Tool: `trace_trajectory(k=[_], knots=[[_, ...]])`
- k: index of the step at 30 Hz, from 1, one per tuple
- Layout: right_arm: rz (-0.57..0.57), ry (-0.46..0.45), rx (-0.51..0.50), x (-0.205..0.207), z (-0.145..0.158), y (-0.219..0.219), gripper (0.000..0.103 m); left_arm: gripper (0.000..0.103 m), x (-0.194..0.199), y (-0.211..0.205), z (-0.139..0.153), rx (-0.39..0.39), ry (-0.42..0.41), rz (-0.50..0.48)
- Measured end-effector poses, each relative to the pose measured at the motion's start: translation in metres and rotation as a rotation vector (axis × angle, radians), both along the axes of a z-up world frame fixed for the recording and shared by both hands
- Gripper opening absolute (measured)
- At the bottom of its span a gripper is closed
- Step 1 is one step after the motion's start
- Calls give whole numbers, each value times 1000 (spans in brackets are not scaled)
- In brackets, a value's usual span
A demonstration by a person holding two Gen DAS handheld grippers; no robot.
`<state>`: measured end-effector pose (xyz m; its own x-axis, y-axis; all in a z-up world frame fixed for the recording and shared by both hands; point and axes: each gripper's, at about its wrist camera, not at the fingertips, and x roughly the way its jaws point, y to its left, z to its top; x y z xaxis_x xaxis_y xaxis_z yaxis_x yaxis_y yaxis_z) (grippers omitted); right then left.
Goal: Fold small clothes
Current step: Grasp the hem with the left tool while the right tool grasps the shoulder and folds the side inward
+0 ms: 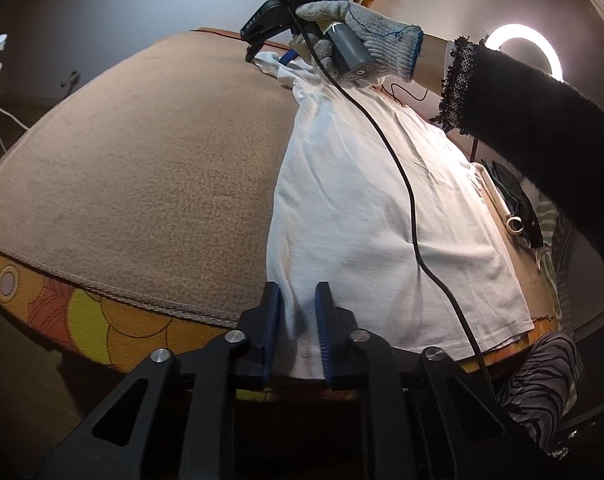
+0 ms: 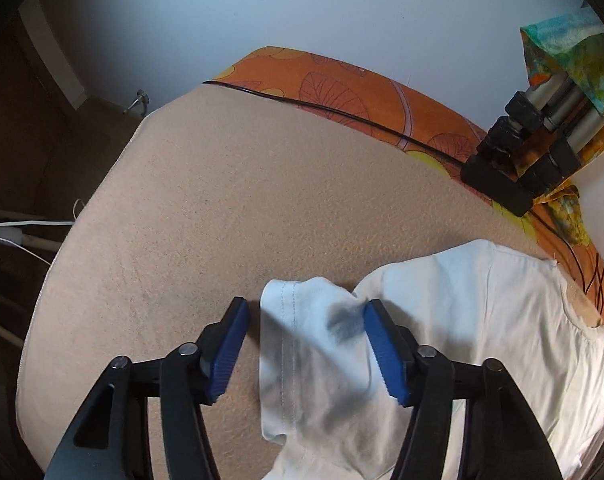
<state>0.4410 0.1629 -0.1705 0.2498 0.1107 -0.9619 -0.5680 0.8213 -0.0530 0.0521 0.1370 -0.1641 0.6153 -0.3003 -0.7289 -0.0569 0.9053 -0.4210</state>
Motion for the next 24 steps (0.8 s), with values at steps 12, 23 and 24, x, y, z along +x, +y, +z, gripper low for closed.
trace_trajectory(k=[12, 23, 24], knots=[[-77, 55, 137, 20, 22, -45, 2, 2, -4, -14, 14, -90, -76, -98], [-174, -24, 213, 31, 69, -162, 2, 2, 7, -76, 38, -41, -120, -309], [-183, -30, 208, 34, 69, -173, 2, 2, 8, -81, 38, -34, -117, -329]])
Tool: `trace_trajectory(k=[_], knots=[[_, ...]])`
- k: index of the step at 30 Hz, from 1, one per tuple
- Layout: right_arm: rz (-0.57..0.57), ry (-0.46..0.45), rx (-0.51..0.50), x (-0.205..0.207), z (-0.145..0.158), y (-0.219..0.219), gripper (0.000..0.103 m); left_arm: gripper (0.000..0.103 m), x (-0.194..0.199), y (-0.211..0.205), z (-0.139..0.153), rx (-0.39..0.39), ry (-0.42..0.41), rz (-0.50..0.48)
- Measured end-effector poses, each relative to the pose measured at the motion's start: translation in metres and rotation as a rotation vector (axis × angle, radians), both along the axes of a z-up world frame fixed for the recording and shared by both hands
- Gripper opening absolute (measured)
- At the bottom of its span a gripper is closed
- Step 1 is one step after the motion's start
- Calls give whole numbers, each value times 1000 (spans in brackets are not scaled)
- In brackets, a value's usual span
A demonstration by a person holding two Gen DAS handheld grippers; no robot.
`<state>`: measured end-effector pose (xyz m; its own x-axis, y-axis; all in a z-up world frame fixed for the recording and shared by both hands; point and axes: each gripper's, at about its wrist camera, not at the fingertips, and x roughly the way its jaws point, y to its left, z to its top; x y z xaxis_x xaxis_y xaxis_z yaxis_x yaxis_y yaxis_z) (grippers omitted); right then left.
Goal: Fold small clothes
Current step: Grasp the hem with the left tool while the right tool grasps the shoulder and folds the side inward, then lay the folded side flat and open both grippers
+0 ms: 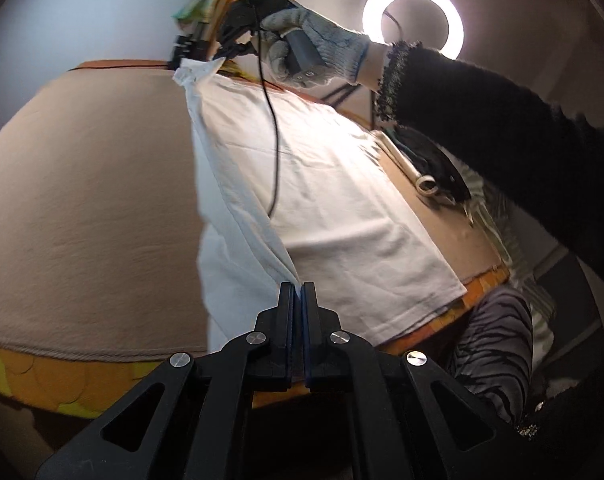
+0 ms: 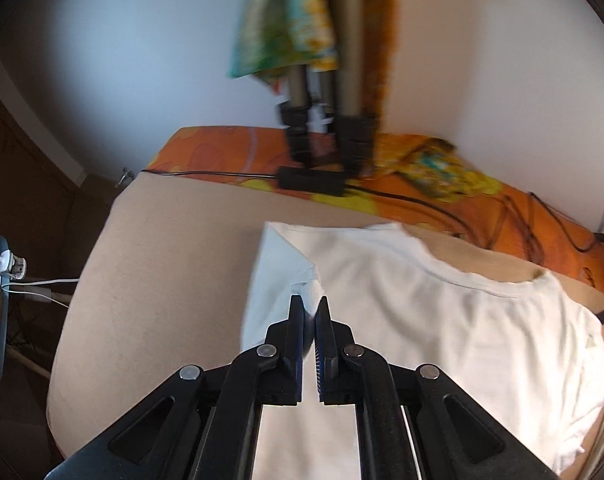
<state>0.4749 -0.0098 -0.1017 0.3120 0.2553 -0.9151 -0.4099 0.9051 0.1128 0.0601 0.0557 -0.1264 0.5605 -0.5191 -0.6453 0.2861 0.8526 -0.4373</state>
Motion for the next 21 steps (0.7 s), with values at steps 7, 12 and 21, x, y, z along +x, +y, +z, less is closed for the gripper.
trace_trajectory(k=[7, 12, 21], knots=[[-89, 19, -34, 14, -14, -61, 2, 2, 12, -34, -8, 57, 25, -101], [-126, 11, -94, 20, -25, -77, 2, 2, 13, -39, -9, 69, 33, -121], [-114, 9, -137, 23, -33, -77, 26, 7, 13, -51, -10, 97, 47, -153]])
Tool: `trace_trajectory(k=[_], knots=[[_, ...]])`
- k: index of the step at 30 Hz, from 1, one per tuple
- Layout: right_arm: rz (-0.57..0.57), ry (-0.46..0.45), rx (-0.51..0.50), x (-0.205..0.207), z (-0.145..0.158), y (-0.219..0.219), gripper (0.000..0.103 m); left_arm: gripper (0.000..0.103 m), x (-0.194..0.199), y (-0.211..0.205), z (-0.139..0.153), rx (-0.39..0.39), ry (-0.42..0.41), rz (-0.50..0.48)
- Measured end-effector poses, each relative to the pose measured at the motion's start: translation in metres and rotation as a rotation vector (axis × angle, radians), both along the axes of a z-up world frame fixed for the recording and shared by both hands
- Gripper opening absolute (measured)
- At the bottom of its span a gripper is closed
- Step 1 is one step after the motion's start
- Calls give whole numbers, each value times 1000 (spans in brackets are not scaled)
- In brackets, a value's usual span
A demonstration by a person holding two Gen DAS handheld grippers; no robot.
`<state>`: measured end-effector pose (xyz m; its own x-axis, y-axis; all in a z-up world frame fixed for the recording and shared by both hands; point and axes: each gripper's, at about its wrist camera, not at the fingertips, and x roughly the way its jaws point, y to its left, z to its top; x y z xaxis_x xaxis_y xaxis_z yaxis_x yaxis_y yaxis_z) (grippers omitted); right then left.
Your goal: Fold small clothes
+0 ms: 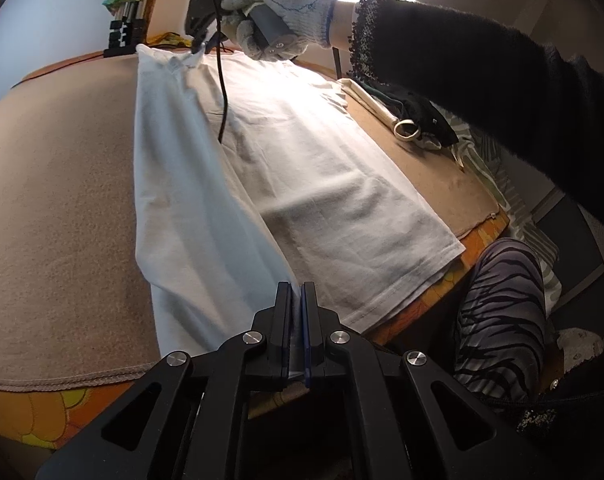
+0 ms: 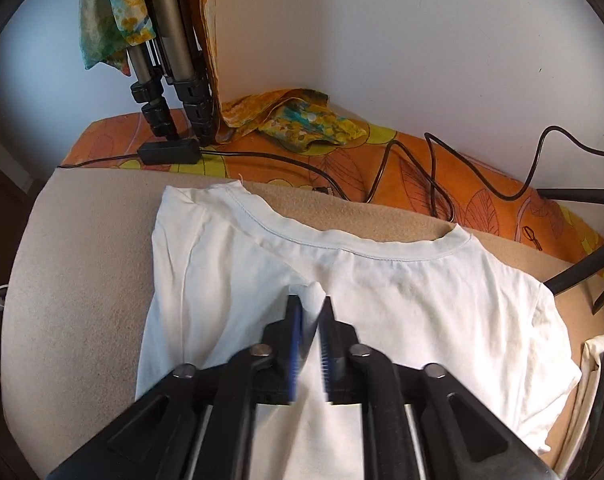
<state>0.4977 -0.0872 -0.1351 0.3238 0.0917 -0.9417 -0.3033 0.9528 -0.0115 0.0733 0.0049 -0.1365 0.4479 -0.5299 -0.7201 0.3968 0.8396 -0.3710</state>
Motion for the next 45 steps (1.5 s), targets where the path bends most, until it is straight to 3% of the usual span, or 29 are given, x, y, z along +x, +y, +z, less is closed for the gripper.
trace_trajectory(k=[1, 5, 7, 9, 14, 18, 20, 22, 26, 31, 33, 39, 42, 45], knots=[[-5, -7, -4, -1, 5, -2, 35, 10, -1, -1, 2, 2, 1, -1], [13, -76, -43, -12, 41, -16, 38, 11, -6, -3, 8, -29, 12, -26], [9, -109, -47, -19, 62, -29, 45, 21, -10, -7, 10, -31, 15, -43], [1, -147, -44, -26, 85, -44, 48, 27, -14, -12, 13, -33, 12, -59], [15, -203, 6, -62, 135, -87, 49, 27, -34, -18, 21, -33, -12, -86], [57, -211, 64, -100, 147, -105, 49, 28, -40, -7, 21, -21, -16, -33], [101, -214, 102, -122, 145, -105, 49, 28, -37, 1, 18, -7, -17, 15], [160, -191, 165, -143, 135, -96, 41, 28, -32, 4, 13, 11, -19, 43], [266, -127, 259, -167, 103, -62, 35, 28, -24, 0, 0, 47, -34, 73], [337, -24, 311, -173, 50, -9, 34, 28, -21, -7, -7, 43, -41, 65], [353, -9, 287, -172, 32, 10, 34, 28, -22, -11, -9, 48, -51, 52], [232, 26, 202, -139, -6, 13, 33, 28, -25, -17, -14, 58, -47, 5], [138, 28, 188, -122, -5, -14, 29, 28, -31, -17, -13, 43, -36, -18], [95, -7, 140, -120, 6, -34, 34, 28, -40, -14, -9, 34, -22, -22]])
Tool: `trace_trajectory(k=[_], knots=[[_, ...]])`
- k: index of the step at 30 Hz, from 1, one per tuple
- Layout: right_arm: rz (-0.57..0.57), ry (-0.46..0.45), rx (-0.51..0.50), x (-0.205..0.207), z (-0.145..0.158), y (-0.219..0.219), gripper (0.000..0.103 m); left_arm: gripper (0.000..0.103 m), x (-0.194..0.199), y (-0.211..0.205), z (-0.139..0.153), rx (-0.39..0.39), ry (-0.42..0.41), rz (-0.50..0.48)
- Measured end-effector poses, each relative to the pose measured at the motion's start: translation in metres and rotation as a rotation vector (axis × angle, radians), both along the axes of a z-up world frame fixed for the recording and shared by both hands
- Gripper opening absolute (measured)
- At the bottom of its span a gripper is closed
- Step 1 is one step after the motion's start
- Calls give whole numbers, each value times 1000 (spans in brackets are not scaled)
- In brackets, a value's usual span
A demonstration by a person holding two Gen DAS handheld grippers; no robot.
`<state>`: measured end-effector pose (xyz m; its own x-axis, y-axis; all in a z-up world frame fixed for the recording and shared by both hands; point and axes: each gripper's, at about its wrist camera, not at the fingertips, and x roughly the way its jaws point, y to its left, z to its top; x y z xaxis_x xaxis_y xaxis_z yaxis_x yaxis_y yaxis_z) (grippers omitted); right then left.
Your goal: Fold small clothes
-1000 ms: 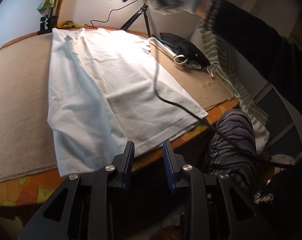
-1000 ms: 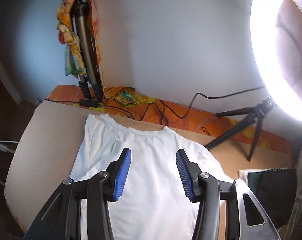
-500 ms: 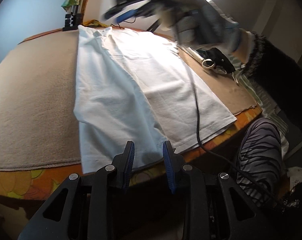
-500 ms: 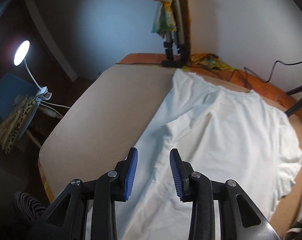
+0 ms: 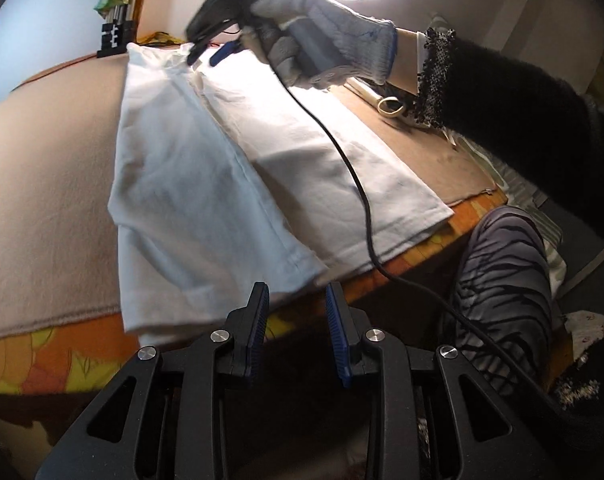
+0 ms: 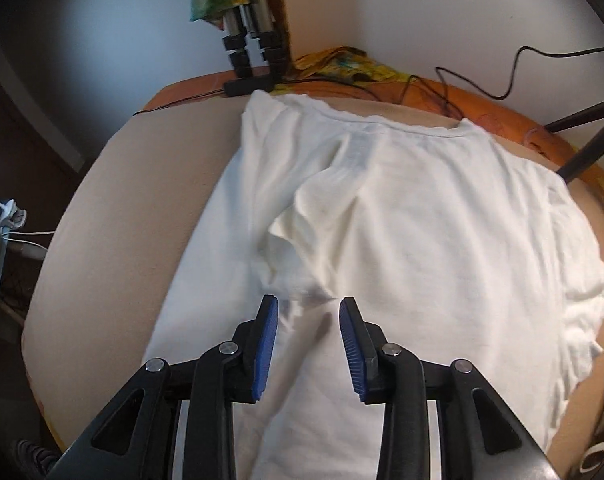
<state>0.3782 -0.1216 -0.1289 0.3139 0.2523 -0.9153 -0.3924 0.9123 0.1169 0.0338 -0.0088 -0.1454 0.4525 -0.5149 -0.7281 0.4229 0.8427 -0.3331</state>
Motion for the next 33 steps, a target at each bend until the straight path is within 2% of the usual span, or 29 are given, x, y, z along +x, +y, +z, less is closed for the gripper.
trace_trajectory(k=[4, 9, 10, 13, 17, 22, 23, 24, 27, 33], knots=[[-5, -15, 102, -8, 30, -27, 35, 28, -16, 11, 18, 12, -33, 43], [12, -91, 153, -37, 82, -61, 37, 30, -21, 18, 31, 90, -102, 113], [7, -95, 176, -44, 92, -71, 38, 35, -16, 21, 28, 118, -92, 147], [-3, -110, 213, -66, 113, -97, 40, 35, -1, 36, 12, 137, -55, 242], [11, -128, 214, -101, 126, -120, 40, 35, 15, 59, -11, 82, 37, 333], [39, -93, 232, -145, 118, -131, 41, 30, 17, 72, -15, -4, 51, 354], [56, -76, 236, -156, 113, -130, 41, 24, 15, 73, -15, -21, 54, 349], [75, -62, 238, -166, 108, -127, 41, 12, 15, 73, -16, -32, 59, 343], [121, -16, 234, -192, 84, -114, 41, 4, 10, 67, -14, -26, 43, 336], [230, 108, 199, -233, 23, -60, 41, 3, 2, 66, -4, -59, 19, 367]])
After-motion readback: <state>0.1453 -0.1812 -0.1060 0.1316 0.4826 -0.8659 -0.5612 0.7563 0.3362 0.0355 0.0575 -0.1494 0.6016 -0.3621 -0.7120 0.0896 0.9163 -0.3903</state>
